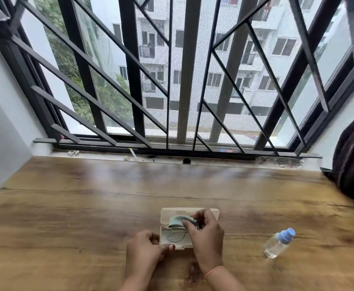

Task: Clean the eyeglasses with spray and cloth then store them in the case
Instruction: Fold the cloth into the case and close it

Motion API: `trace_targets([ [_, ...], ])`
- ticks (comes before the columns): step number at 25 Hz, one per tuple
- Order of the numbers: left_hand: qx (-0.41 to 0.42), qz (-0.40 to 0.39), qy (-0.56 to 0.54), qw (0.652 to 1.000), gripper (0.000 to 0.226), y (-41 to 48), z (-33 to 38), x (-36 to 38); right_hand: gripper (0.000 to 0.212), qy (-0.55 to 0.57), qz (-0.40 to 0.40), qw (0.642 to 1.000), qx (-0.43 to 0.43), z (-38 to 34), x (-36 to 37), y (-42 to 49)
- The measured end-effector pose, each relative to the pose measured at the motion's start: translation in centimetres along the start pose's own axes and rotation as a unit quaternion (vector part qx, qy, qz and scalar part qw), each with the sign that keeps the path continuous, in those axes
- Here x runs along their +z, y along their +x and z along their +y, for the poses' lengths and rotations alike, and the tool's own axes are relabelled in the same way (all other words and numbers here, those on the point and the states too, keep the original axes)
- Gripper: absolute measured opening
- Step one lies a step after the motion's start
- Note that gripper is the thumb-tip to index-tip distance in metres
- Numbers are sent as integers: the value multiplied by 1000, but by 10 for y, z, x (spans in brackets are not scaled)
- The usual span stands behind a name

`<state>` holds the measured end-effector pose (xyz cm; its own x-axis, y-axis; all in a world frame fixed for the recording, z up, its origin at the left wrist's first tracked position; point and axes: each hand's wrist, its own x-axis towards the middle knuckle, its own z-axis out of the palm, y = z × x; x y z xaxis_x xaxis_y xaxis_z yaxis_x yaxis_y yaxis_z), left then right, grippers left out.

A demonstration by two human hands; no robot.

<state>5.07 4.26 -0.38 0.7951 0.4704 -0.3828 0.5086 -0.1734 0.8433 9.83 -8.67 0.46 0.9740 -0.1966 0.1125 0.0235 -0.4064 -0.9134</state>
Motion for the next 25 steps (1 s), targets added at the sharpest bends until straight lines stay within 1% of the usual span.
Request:
trace_targets([
  [3, -1, 3, 1, 1000, 26, 0, 0, 0, 23, -32, 8, 999, -32, 3, -1, 1],
  [8, 2, 12, 8, 1000, 26, 0, -1, 1, 31, -89, 34, 988, -123, 16, -11, 6],
  [11, 2, 14, -4, 1000, 26, 0, -2, 2, 33, -164, 54, 964, -204, 23, -19, 9],
  [13, 2, 15, -10, 1000, 27, 0, -4, 2, 28, -194, 82, 945, -249, 22, -24, 9],
  [15, 8, 16, -14, 1000, 27, 1, -6, 2, 20, -225, 108, 916, -313, 17, -25, 10],
  [16, 10, 16, -16, 1000, 27, 1, -7, 2, 19, -239, 112, 902, -341, 14, -25, 11],
  [18, 13, 14, -15, 1000, 27, 2, -9, 3, 19, -253, 99, 886, -376, 13, -20, 15],
  [20, 15, 18, -12, 1000, 28, 2, -10, 2, 19, -255, 59, 879, -399, 15, -15, 21],
  [22, 22, 22, 8, 999, 29, 3, -11, 2, 18, -238, 24, 877, -418, 19, -12, 22],
  [25, 26, 31, 16, 999, 29, 3, -11, 2, 13, -186, 17, 881, -435, 21, -17, 16],
])
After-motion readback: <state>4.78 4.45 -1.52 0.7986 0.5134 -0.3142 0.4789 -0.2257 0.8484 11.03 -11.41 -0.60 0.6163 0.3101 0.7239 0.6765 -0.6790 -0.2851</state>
